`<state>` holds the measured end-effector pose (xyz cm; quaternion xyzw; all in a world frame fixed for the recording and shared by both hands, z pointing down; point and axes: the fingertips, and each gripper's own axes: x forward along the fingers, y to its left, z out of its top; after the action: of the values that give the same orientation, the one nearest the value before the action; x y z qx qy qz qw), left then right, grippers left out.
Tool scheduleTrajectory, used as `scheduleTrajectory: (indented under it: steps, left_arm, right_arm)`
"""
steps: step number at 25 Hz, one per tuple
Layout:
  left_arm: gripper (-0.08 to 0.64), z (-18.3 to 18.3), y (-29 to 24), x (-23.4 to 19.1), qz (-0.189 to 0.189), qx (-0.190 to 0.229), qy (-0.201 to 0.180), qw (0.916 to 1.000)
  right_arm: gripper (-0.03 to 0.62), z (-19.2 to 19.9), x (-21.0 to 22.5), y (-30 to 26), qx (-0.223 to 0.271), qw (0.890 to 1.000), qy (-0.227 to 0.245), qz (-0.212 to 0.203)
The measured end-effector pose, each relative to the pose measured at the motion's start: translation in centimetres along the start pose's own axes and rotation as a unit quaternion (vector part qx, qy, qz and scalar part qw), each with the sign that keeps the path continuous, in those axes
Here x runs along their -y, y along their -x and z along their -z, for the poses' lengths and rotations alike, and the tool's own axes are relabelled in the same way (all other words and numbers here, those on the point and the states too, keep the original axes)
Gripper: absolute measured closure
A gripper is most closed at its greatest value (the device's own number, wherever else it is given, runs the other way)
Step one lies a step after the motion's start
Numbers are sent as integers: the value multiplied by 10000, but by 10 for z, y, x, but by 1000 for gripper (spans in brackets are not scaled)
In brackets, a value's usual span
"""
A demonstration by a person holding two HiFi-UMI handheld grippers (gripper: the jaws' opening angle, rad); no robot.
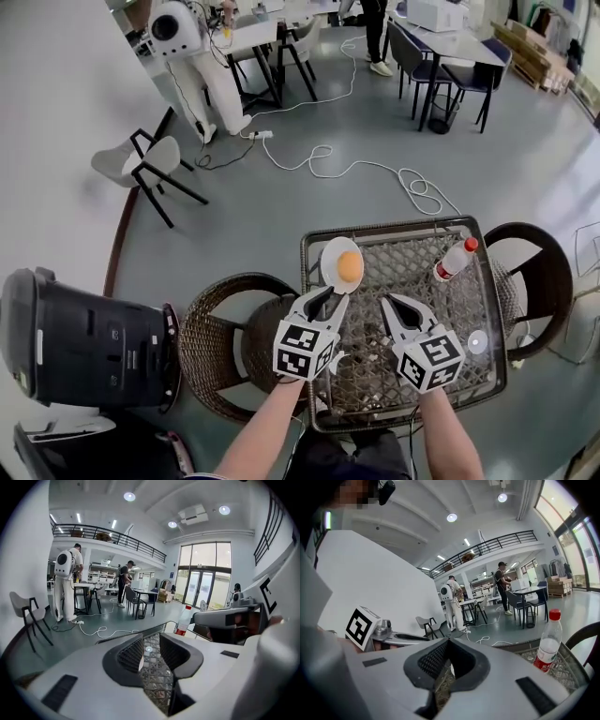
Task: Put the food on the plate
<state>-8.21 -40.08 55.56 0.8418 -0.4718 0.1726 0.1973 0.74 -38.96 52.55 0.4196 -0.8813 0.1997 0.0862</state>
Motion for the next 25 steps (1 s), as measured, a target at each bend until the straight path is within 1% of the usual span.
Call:
scheduleTrajectory:
  steps: [2,5,7,11,16,21,25]
  left_arm:
    - [467,-11,18,8,0,186,29,9998]
    - [511,-31,44,21,-6,470,-24,9989]
    - [551,-44,60,32,53,653,-43,9978]
    - [551,-61,90,58,311,891,-38,9955]
    - [551,-73,121,81,508,1232,-117,9910]
    - [551,-85,149,96,673,1531,-199,9857]
    - [551,-95,161,102,745,1703,-274,9822]
  right_arm:
    - [586,-10,-7,7,74,9999,91,-58]
    - [586,-28,-19,18,237,9995,178,-120]
    - [586,-41,-28,27,353,9990,222,-166]
    - [586,-59,-48,48,578,9978,213,-231]
    - [586,-72,-74,70,837,9956,212,-364]
    - [588,-88,-105,89,1052,9917,532,-519]
    - [588,-102,-118,98,1244,9880,707,-576]
